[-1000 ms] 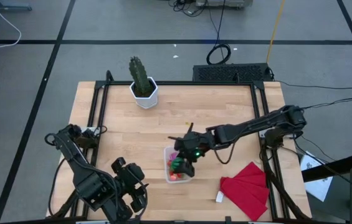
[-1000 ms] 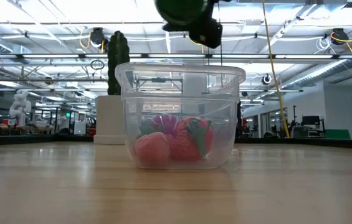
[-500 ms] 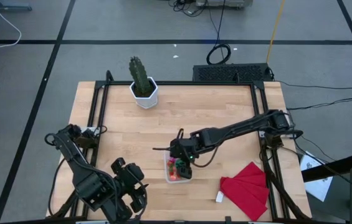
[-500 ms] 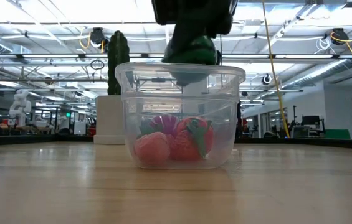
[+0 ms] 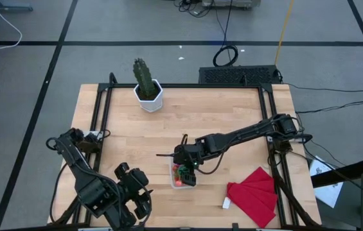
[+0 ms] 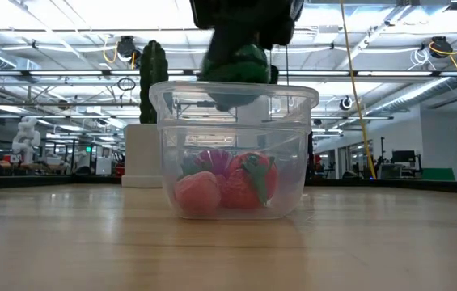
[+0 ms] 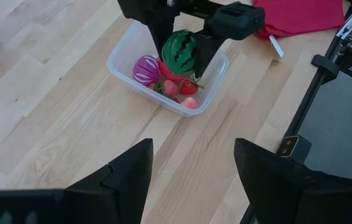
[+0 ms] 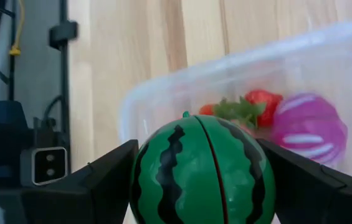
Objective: Pick and placing Produce into tupperware
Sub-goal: Put the watermelon into the transparent bin
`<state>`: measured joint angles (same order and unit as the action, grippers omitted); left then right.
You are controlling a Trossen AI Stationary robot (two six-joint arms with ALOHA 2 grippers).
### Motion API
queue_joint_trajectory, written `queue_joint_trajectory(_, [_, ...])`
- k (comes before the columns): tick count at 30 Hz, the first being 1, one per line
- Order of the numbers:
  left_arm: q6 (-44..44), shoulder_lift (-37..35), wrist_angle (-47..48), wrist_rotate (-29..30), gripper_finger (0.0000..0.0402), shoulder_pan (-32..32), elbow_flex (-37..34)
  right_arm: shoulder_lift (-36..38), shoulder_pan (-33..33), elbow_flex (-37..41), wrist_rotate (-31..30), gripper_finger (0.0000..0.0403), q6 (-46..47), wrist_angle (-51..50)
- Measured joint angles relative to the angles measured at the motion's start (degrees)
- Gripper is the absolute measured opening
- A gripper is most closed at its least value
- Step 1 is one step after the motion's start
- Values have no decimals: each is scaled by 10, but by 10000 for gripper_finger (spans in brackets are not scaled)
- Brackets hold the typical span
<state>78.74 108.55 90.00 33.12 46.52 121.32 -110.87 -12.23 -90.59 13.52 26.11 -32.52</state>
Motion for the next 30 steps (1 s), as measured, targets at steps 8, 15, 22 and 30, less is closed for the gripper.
queue_joint_trajectory(8, [5, 0, 0, 0, 230, 0, 0, 0, 0, 25, 3, 302, -15, 47])
queue_joint_trajectory(15, [5, 0, 0, 0, 230, 0, 0, 0, 2, 35, 3, 312, -33, 60])
queue_joint_trajectory(22, [10, 0, 0, 0, 230, 0, 0, 0, 2, 35, 3, 313, -59, 79])
queue_joint_trajectory(30, [10, 0, 0, 0, 230, 0, 0, -6, 2, 35, 14, 313, -59, 75])
